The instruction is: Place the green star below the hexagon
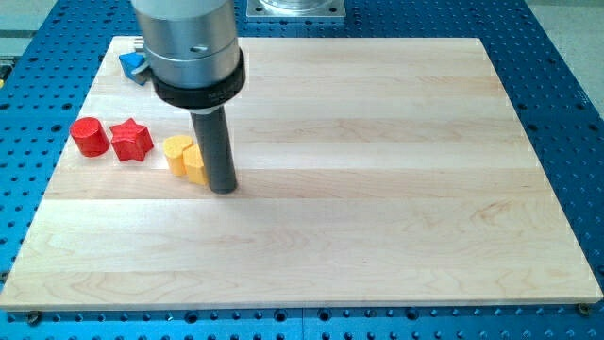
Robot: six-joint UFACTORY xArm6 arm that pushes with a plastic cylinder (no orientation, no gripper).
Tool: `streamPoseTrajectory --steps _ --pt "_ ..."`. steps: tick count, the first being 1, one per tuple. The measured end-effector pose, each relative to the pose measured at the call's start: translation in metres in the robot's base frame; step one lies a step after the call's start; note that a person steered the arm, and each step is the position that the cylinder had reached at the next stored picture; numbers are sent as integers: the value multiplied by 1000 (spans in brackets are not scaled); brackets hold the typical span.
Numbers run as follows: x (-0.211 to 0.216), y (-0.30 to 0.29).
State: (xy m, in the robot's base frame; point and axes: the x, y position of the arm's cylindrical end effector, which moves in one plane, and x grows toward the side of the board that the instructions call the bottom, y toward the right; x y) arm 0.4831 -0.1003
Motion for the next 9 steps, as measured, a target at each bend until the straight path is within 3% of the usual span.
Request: streamPoseTrajectory --steps 2,3,4,6,9 --pt "17 -2" --pt "-45 52" --pt "-147 60" --pt "-287 32" --pt "-291 -26"
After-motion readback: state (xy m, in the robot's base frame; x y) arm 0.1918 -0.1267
